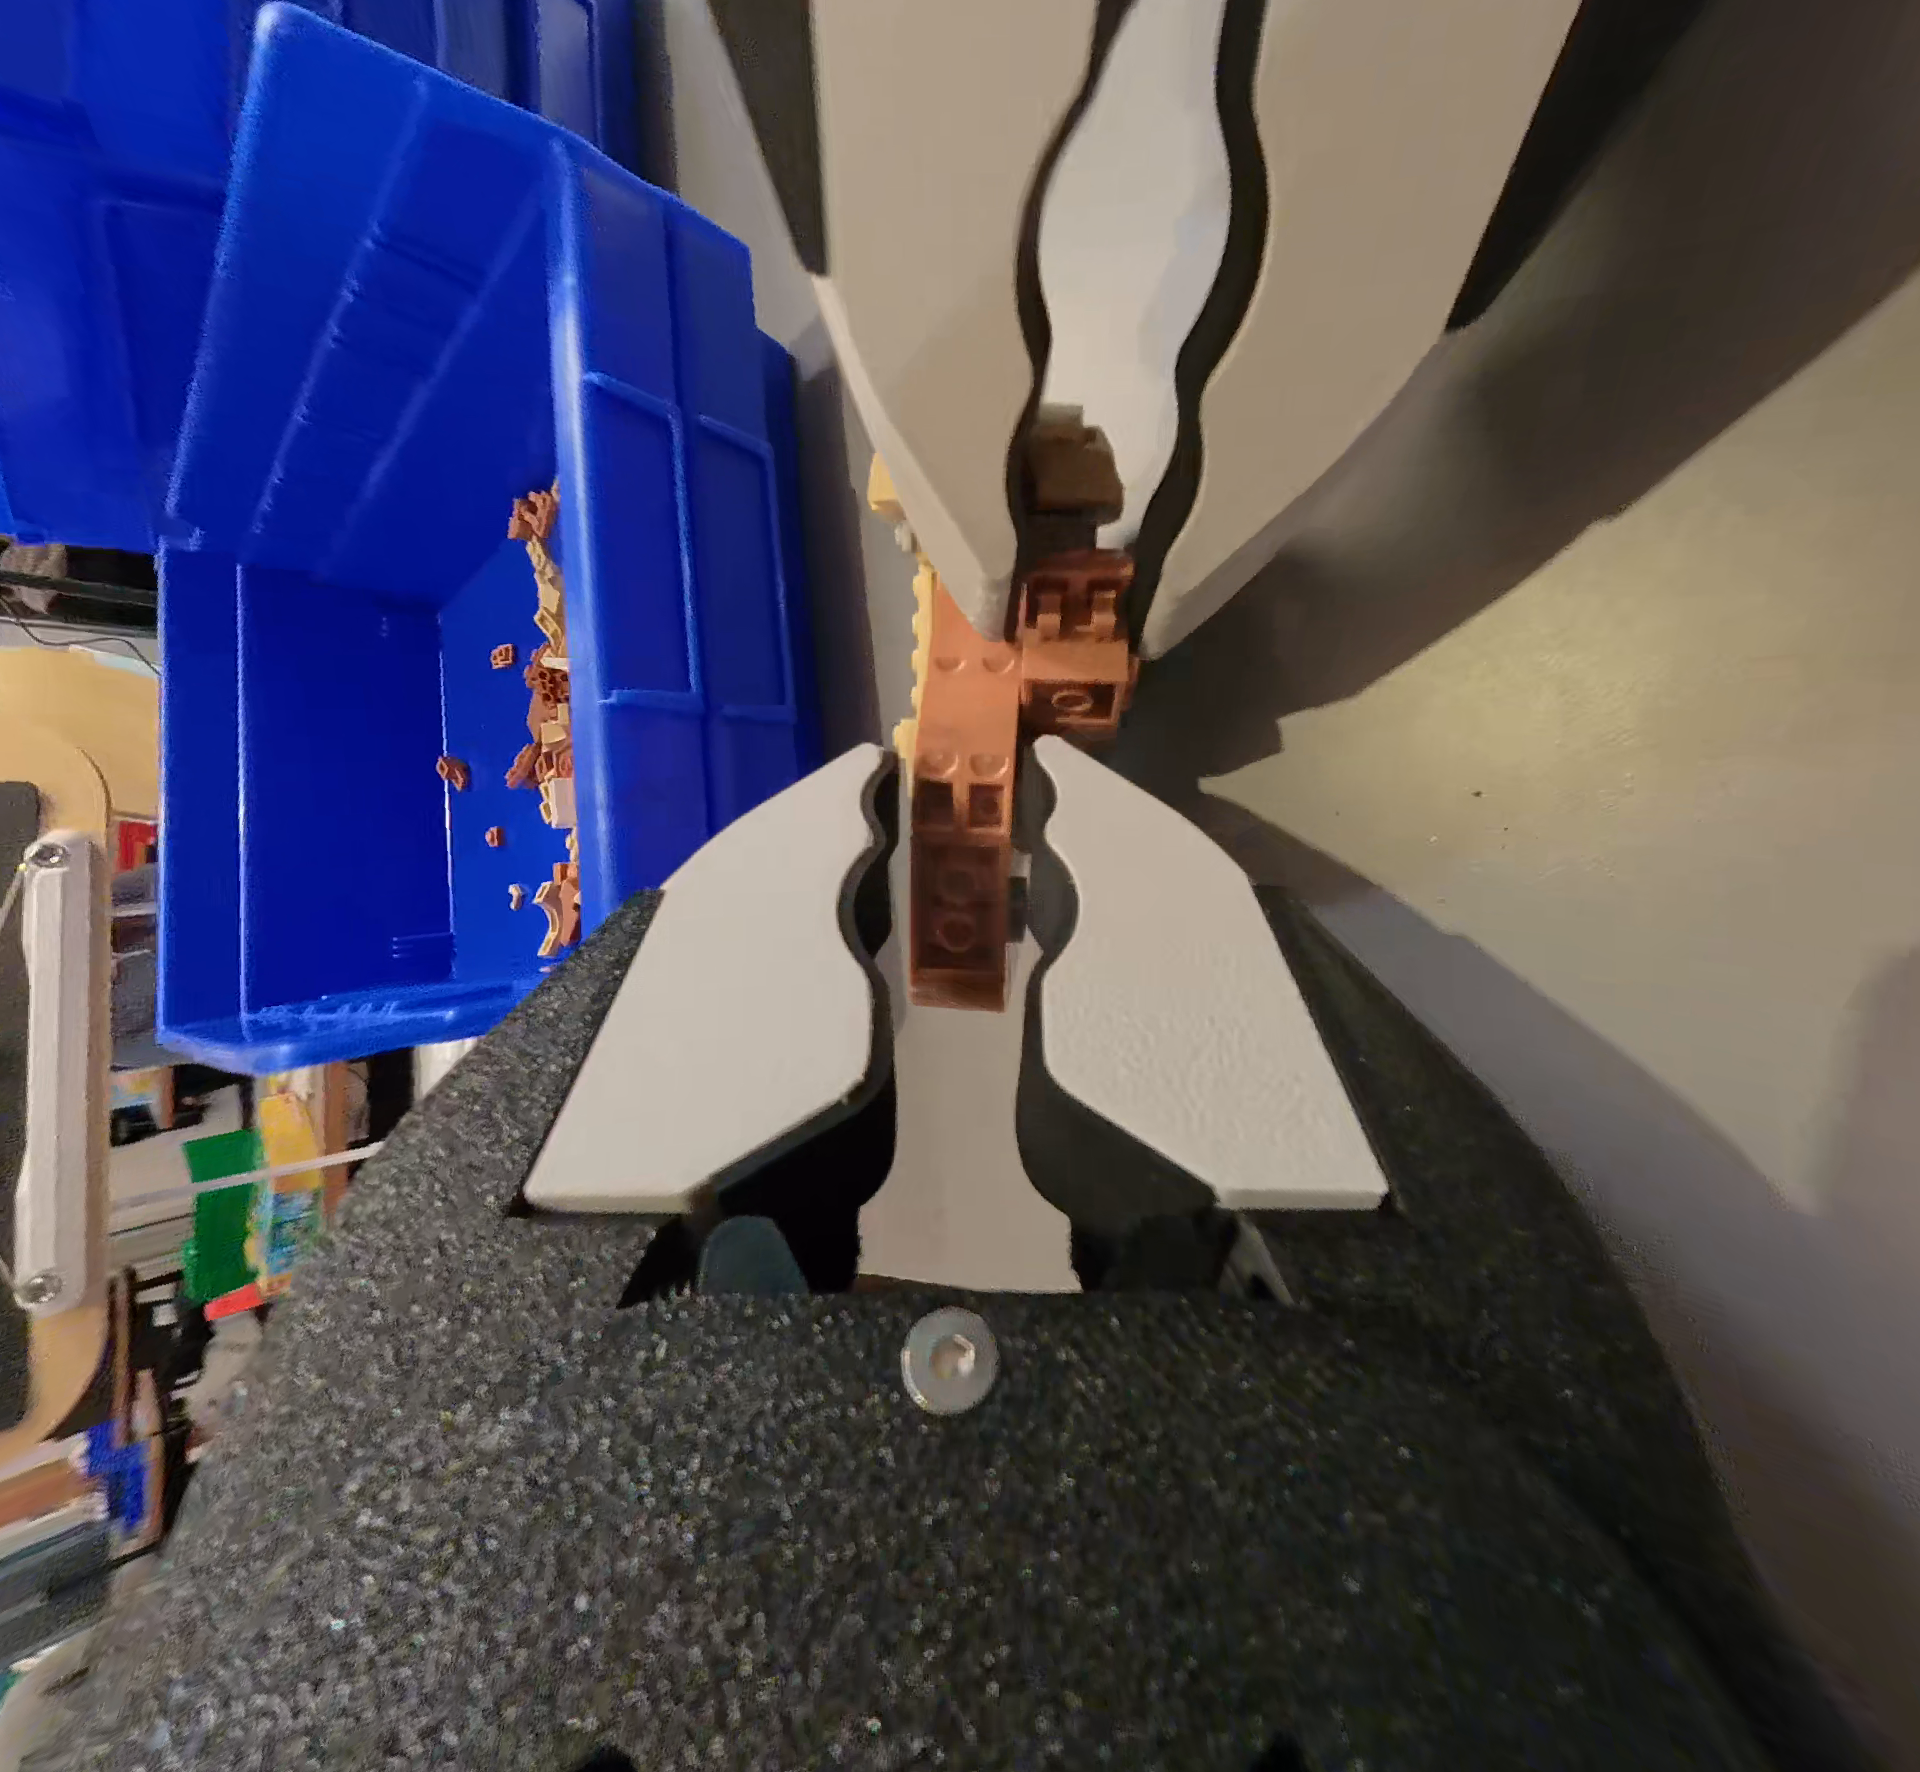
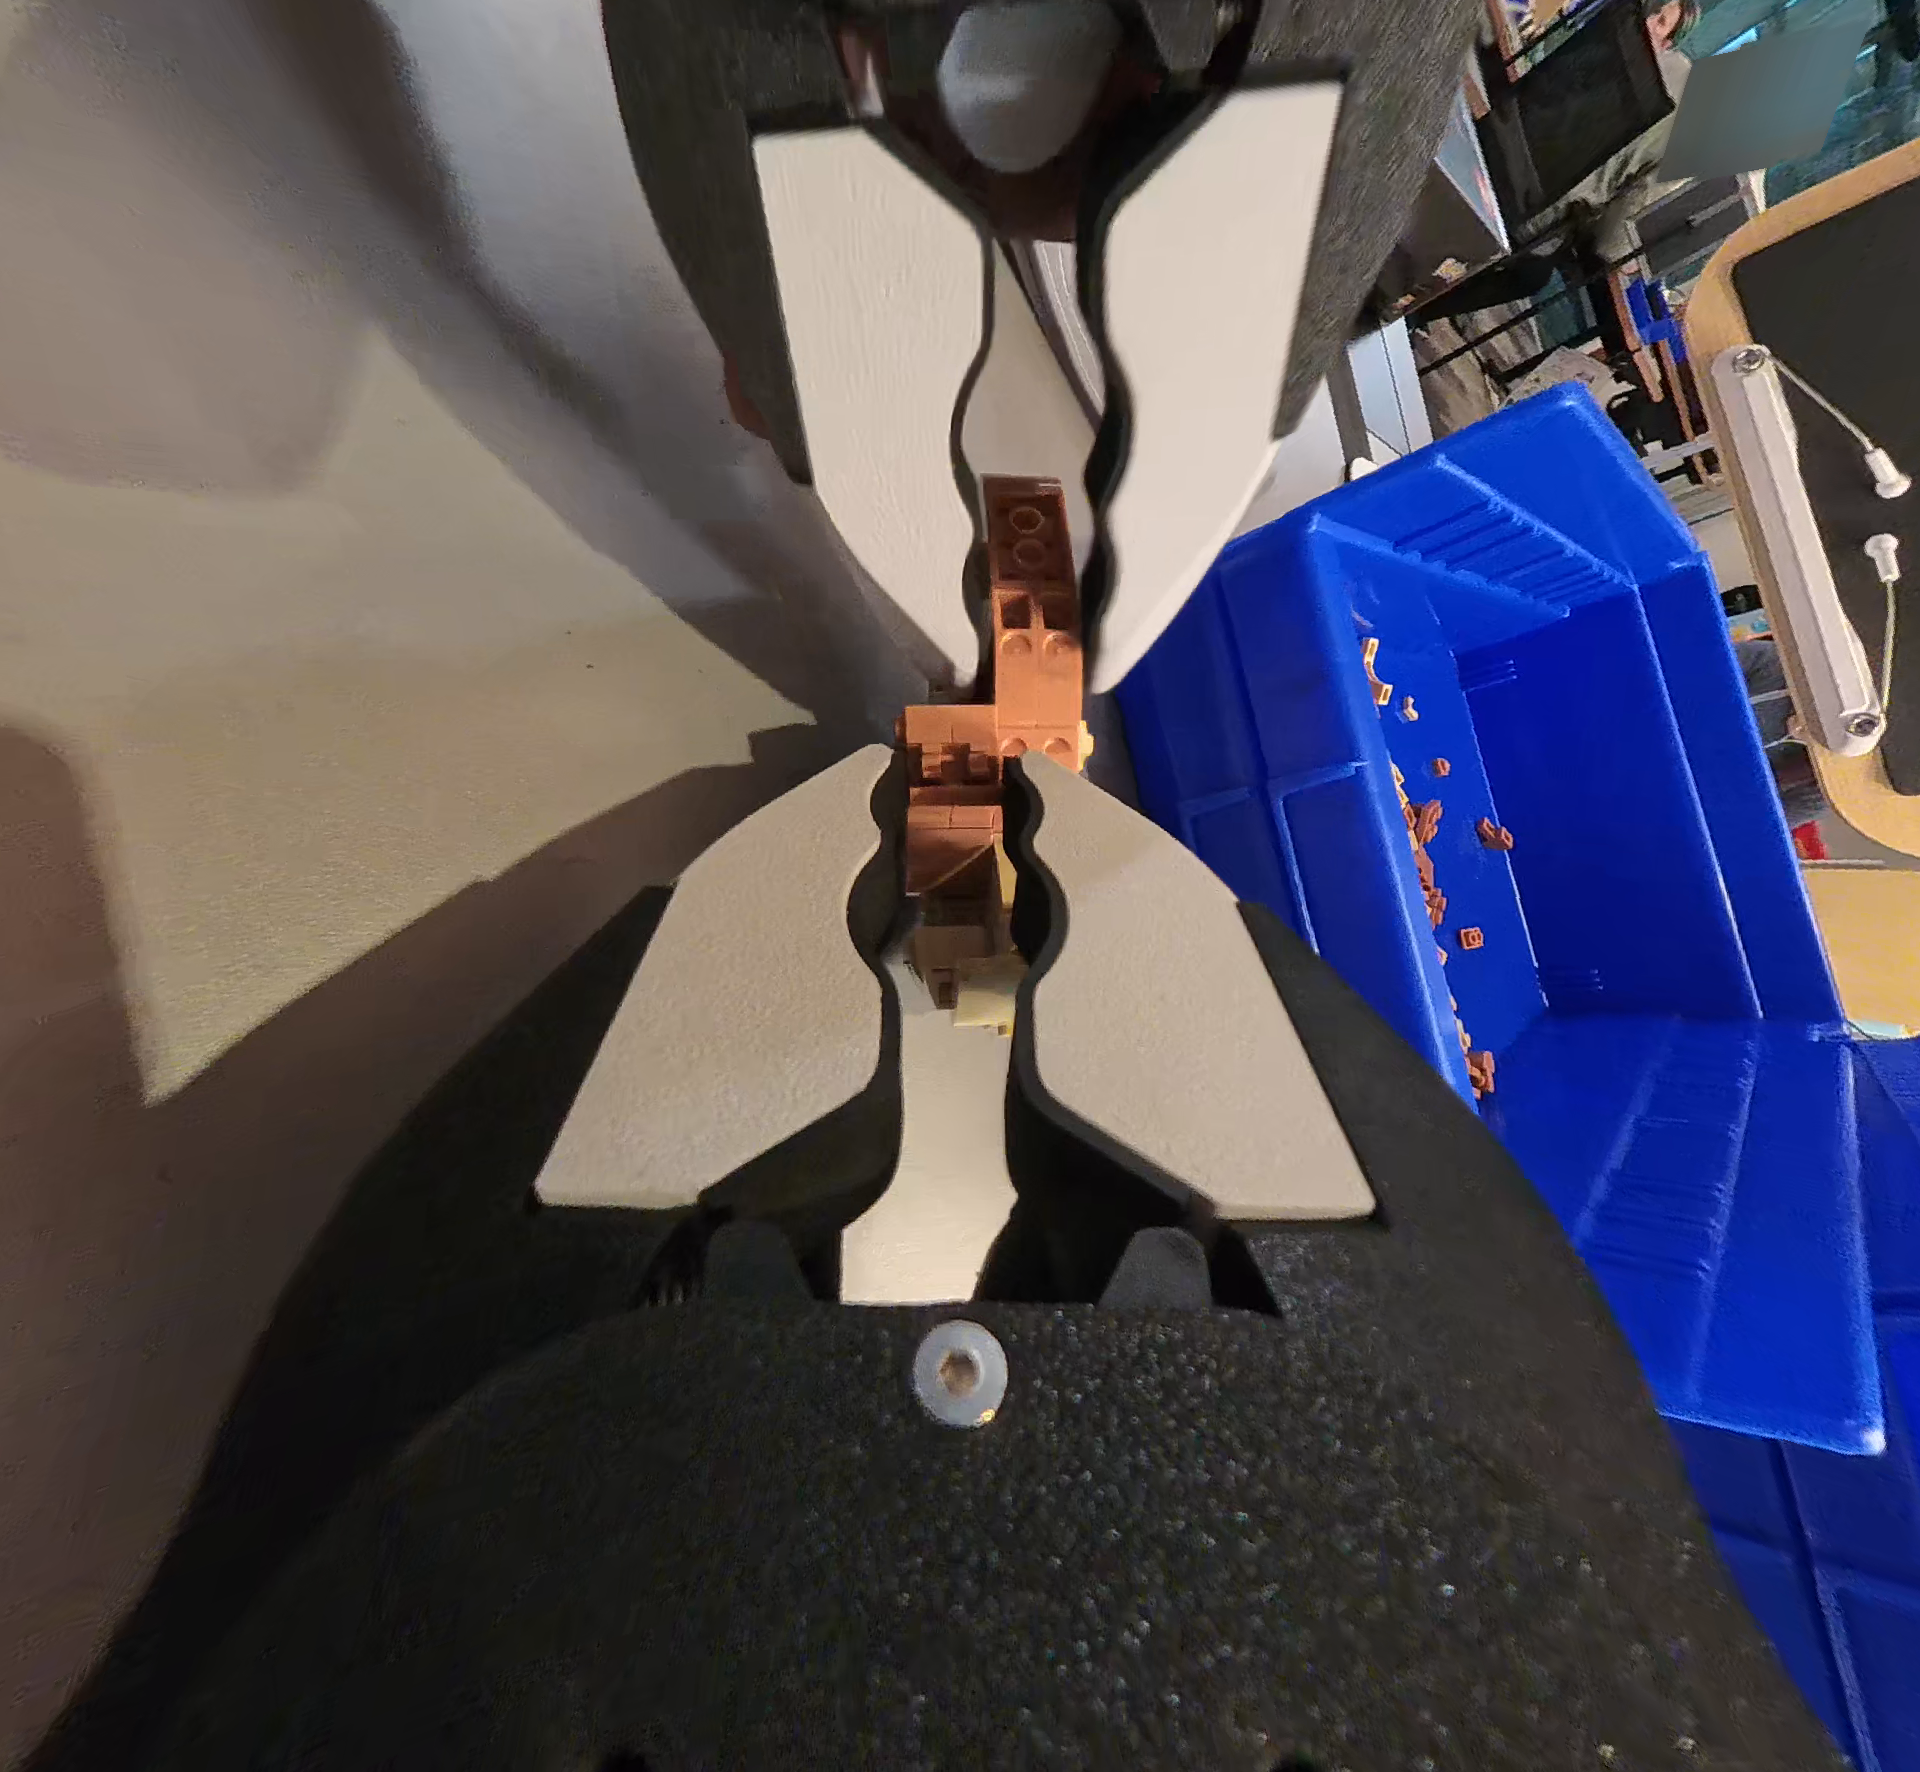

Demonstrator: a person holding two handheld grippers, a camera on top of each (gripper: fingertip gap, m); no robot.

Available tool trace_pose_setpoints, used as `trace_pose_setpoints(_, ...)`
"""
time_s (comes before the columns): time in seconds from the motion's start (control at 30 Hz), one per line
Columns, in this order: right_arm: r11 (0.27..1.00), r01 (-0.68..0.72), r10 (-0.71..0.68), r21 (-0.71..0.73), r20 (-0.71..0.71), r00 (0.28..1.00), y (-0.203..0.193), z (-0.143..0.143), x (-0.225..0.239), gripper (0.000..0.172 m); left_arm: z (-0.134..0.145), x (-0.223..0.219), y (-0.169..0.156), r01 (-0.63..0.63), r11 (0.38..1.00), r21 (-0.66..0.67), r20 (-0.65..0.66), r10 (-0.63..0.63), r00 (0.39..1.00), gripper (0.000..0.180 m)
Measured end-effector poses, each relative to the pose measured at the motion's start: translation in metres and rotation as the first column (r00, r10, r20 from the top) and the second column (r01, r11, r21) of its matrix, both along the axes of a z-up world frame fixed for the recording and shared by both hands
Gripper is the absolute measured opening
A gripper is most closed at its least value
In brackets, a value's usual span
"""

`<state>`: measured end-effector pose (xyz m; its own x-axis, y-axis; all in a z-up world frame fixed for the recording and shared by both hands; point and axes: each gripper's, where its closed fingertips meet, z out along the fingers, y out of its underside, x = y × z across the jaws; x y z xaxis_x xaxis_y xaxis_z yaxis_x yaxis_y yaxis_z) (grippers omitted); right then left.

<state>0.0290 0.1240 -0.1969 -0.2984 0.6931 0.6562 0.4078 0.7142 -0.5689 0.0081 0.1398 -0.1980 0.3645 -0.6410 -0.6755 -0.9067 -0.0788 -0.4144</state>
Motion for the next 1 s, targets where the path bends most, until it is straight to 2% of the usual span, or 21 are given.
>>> trace_pose_setpoints(0.27, 0.985, 0.032, -0.032, 0.169, -0.003, 0.999, 0.009, -0.001, -0.002, 0.020, -0.007, -0.004, 0.006, -0.077, 0.996, -0.050, 0.046, 0.080, 0.996, 0.018)
trace_pose_setpoints(0.57, 0.962, 0.032, -0.049, 0.272, 0.056, 0.997, 0.012, -0.006, -0.002, 0.018, -0.008, -0.005, 0.009, -0.114, 0.993, -0.018, -0.001, 0.114, 0.994, 0.018)
trace_pose_setpoints(0.73, 0.948, 0.025, -0.038, 0.317, 0.034, 0.999, 0.011, -0.006, -0.002, 0.018, -0.009, -0.005, 0.009, -0.154, 0.986, -0.069, 0.088, 0.160, 0.983, 0.019)
trace_pose_setpoints(1.0, 0.914, 0.029, -0.032, 0.404, 0.000, 0.999, 0.011, -0.008, 0.000, 0.018, -0.010, -0.003, 0.009, -0.190, 0.975, -0.112, 0.153, 0.206, 0.966, 0.020)
